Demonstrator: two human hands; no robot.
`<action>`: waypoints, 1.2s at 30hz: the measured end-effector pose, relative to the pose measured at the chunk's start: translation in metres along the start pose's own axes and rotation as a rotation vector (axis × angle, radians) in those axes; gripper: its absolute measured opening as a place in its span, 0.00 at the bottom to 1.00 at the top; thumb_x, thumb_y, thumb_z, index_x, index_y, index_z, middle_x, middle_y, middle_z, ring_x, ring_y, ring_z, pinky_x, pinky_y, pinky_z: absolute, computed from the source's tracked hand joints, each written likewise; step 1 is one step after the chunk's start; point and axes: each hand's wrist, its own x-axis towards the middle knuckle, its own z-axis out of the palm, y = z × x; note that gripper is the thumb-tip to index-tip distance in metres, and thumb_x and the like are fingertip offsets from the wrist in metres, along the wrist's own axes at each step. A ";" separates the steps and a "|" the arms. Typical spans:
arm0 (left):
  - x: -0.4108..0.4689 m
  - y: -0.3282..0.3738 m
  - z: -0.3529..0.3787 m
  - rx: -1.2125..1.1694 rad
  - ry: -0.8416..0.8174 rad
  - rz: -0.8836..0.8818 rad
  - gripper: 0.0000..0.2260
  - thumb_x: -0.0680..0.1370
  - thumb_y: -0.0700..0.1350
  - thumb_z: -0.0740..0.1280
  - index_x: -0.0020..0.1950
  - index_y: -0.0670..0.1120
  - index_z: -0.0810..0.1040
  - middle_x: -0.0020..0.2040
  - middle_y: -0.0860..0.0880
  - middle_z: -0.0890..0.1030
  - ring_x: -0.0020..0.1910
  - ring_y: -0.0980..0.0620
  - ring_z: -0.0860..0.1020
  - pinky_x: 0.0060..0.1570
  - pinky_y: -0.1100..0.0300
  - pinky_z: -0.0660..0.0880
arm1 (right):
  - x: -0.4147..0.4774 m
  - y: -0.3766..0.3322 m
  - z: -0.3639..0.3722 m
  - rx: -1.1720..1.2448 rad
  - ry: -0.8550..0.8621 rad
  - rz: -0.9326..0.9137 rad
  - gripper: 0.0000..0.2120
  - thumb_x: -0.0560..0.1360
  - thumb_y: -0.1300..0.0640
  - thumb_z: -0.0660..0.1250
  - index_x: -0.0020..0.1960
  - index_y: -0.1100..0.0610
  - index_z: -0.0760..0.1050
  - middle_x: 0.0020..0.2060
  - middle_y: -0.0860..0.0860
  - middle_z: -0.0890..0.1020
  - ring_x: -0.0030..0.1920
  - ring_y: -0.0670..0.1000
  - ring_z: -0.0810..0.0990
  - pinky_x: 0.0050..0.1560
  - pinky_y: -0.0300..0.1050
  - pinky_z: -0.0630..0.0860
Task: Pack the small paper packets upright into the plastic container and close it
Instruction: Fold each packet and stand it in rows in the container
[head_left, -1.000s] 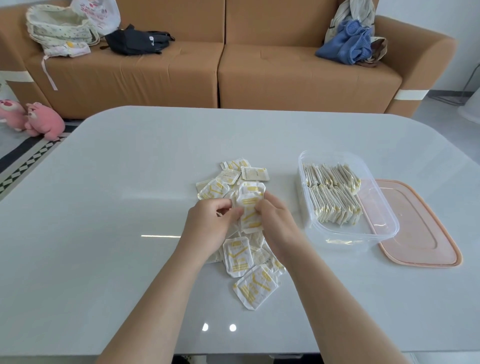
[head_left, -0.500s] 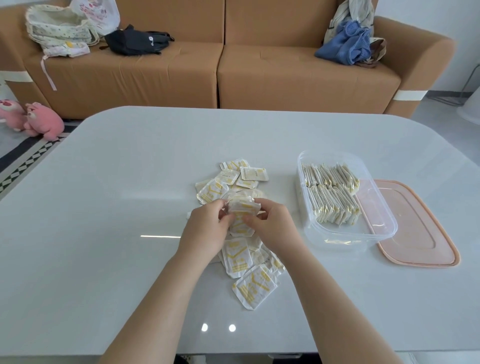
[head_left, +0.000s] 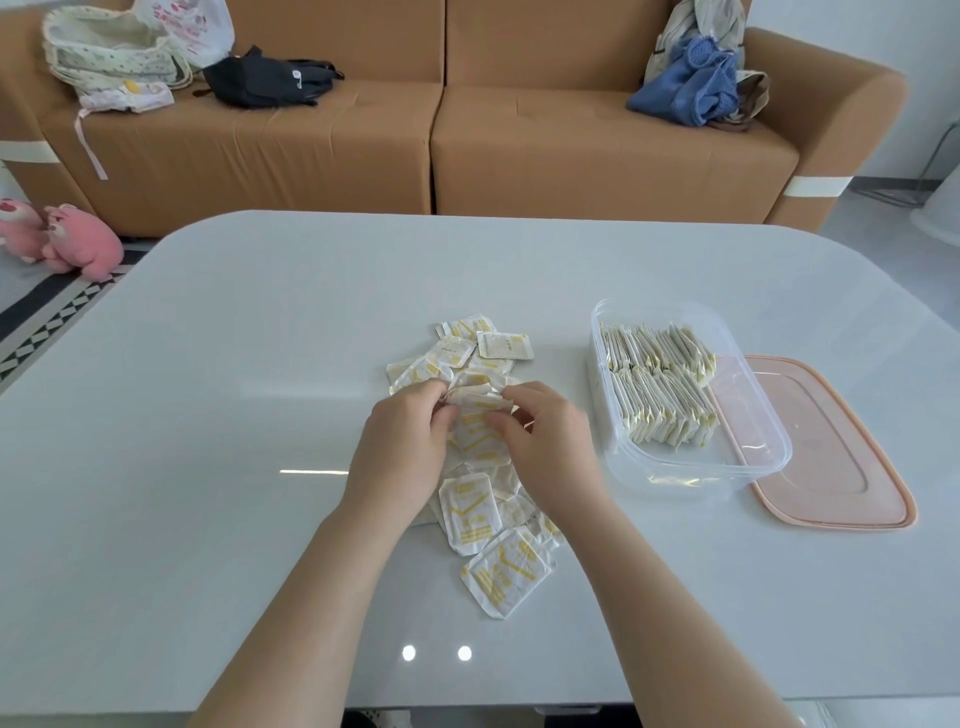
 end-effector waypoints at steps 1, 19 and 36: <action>0.000 0.002 -0.002 -0.041 0.002 0.018 0.08 0.78 0.42 0.65 0.40 0.48 0.70 0.36 0.50 0.77 0.31 0.52 0.73 0.33 0.57 0.68 | 0.001 -0.001 0.000 0.044 0.020 0.013 0.06 0.74 0.61 0.70 0.51 0.58 0.82 0.43 0.46 0.80 0.36 0.45 0.75 0.41 0.37 0.71; -0.003 -0.003 -0.001 0.119 -0.234 -0.044 0.05 0.77 0.45 0.67 0.44 0.49 0.71 0.36 0.55 0.73 0.39 0.48 0.74 0.37 0.55 0.69 | 0.002 0.014 0.001 -0.216 -0.270 -0.057 0.04 0.75 0.62 0.66 0.44 0.62 0.71 0.45 0.49 0.72 0.38 0.50 0.69 0.36 0.36 0.62; -0.003 0.001 -0.008 -0.143 -0.202 -0.113 0.17 0.81 0.50 0.62 0.35 0.43 0.70 0.26 0.55 0.66 0.26 0.56 0.63 0.29 0.61 0.60 | 0.002 0.004 -0.005 0.297 -0.370 0.235 0.13 0.81 0.49 0.55 0.52 0.56 0.72 0.40 0.45 0.75 0.41 0.46 0.73 0.47 0.45 0.70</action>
